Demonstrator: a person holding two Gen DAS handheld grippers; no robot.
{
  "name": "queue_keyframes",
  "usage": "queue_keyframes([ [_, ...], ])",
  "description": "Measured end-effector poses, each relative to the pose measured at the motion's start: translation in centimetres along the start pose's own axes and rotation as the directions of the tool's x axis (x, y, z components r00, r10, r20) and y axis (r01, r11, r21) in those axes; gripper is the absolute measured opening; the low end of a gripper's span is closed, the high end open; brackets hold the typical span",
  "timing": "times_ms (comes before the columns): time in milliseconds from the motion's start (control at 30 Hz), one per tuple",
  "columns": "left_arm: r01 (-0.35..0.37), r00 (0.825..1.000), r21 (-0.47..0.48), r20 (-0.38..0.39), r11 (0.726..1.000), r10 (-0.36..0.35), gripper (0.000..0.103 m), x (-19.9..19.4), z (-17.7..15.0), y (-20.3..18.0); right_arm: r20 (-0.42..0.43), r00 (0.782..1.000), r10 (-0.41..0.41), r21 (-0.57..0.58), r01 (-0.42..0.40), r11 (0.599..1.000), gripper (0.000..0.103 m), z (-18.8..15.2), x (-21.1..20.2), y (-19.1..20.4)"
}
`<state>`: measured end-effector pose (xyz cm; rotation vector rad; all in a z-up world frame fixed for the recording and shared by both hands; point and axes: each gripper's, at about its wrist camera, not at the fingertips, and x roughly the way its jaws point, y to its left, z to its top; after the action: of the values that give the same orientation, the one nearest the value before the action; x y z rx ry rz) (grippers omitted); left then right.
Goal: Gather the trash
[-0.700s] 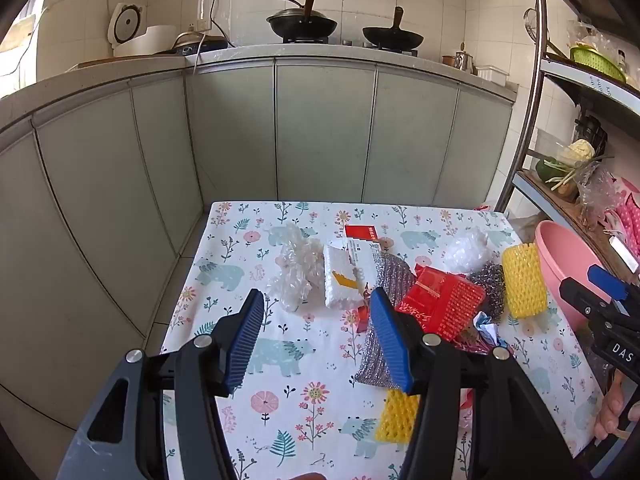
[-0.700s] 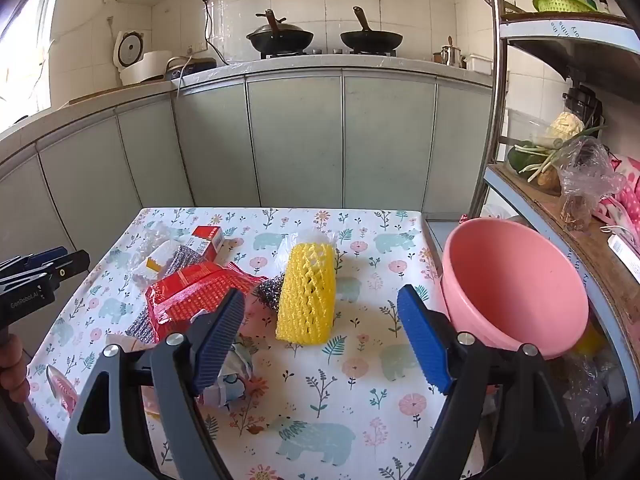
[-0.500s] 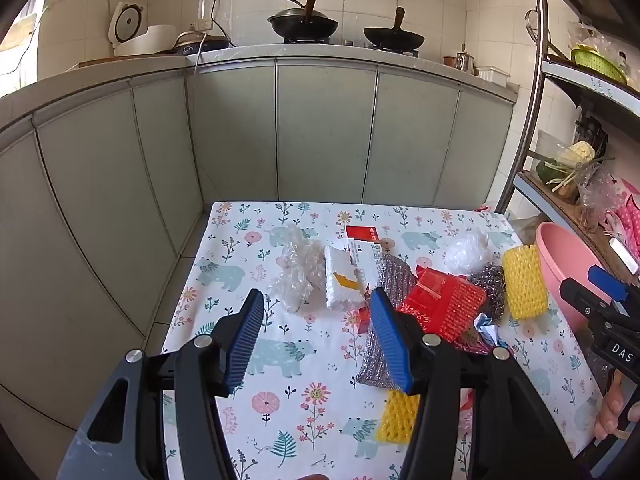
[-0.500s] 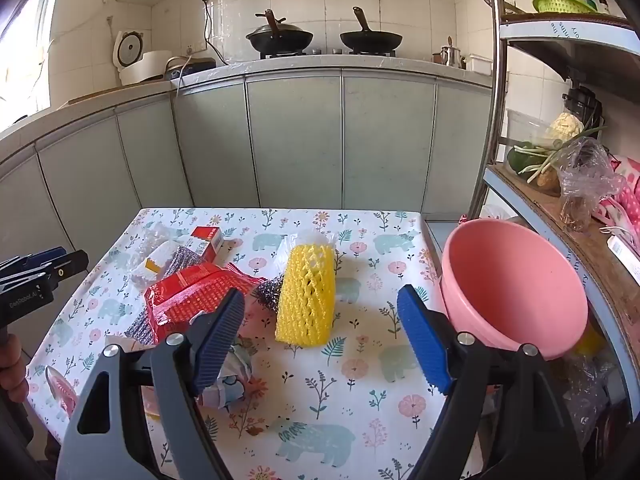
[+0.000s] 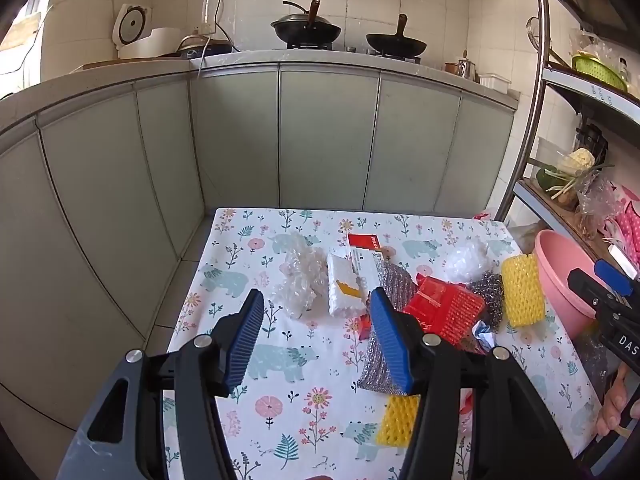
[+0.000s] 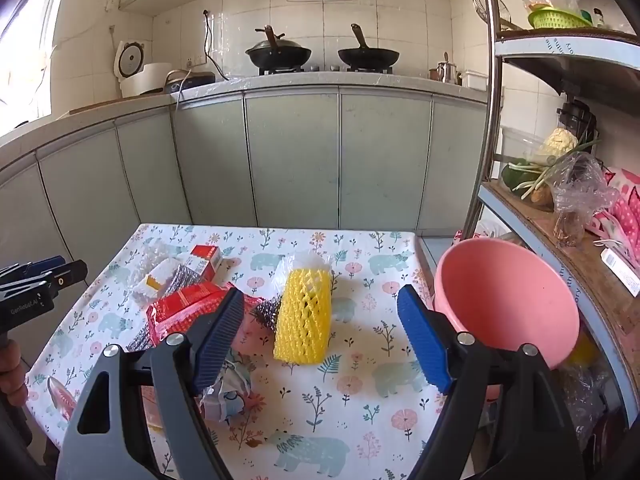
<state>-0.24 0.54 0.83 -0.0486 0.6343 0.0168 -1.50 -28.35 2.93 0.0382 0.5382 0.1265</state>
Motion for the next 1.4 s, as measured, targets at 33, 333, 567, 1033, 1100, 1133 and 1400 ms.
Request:
queue_keyframes([
  [33,0.0,1.0,-0.003,0.002,1.0,0.0,0.055,-0.06,0.03,0.07,0.007,1.0,-0.001,0.0,0.001,1.0,0.079,0.05,-0.11,-0.02],
  [333,0.001,1.0,-0.011,0.011,1.0,-0.001,0.055,-0.39,0.11,0.23,0.039,0.999,-0.006,-0.002,0.006,1.0,0.079,0.31,-0.68,0.12],
  [567,0.001,1.0,-0.016,0.015,1.0,-0.001,0.055,-0.39,0.18,0.36,0.045,0.999,-0.008,-0.002,0.008,1.0,0.079,0.31,-0.79,0.15],
  [1033,0.0,1.0,-0.022,0.019,1.0,0.0,0.055,-0.5,0.2,0.59,0.043,0.999,-0.013,-0.002,0.013,1.0,0.079,0.16,-0.73,0.18],
  [1100,0.0,1.0,-0.025,0.019,1.0,0.0,0.055,-0.51,0.22,0.72,0.045,0.999,-0.013,-0.004,0.013,1.0,0.079,0.16,-0.77,0.19],
  [1133,-0.001,1.0,-0.026,0.02,1.0,0.001,0.055,-0.52,0.2,0.78,0.046,0.999,-0.014,-0.004,0.014,1.0,0.079,0.17,-0.77,0.18],
  [1400,-0.001,1.0,-0.029,0.024,1.0,0.002,0.055,-0.64,0.24,1.02,0.049,0.999,-0.014,-0.004,0.015,1.0,0.079,0.2,-0.82,0.21],
])
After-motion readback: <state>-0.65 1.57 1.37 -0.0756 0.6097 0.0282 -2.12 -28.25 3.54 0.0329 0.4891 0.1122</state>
